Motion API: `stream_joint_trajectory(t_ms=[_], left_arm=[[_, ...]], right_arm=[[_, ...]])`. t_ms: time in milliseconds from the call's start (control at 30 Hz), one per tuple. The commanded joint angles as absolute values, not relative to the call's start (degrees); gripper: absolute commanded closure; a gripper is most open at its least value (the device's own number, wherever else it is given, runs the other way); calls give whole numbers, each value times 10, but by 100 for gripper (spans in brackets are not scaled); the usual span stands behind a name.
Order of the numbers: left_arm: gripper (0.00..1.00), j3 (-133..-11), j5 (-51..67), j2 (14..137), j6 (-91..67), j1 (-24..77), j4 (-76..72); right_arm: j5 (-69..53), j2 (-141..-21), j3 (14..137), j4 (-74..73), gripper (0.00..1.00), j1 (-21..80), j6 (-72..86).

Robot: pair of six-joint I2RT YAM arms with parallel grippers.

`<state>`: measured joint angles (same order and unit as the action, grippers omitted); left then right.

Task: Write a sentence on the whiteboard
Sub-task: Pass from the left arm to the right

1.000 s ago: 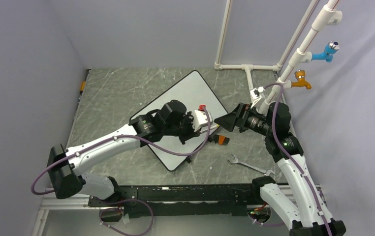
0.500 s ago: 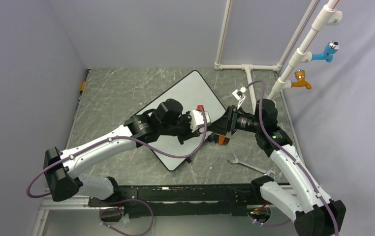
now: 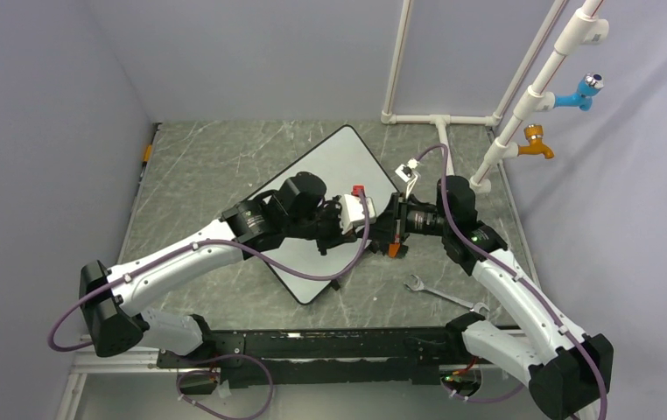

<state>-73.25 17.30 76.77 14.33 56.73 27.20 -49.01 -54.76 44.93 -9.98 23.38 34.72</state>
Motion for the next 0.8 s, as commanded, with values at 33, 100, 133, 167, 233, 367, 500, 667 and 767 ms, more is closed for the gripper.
stream_joint_trajectory(t_ms=[33,100,133,167,233,367,500,667,767], left_arm=[[100,-750,194,762,150,568,260],[95,-747,192,758,149,567,259],[92,-744,189,756,147,568,257],[87,-741,187,754,145,568,255],[68,-740,177,752,142,567,258],[23,-737,156,738,135,567,266],[1,-737,135,712,129,567,284],[0,-718,108,659,119,566,309],[1,-694,117,616,105,555,308]], right_arm=[[-476,-547,457,-81,100,244,338],[-473,-546,456,-82,100,244,337],[-472,-544,455,-82,100,245,337],[-471,-543,455,-82,100,246,336],[-468,-542,455,-84,100,245,335],[-459,-538,459,-94,100,245,329],[-450,-532,461,-98,100,245,321],[-456,-519,453,-73,100,245,327],[-469,-509,441,-38,100,245,337]])
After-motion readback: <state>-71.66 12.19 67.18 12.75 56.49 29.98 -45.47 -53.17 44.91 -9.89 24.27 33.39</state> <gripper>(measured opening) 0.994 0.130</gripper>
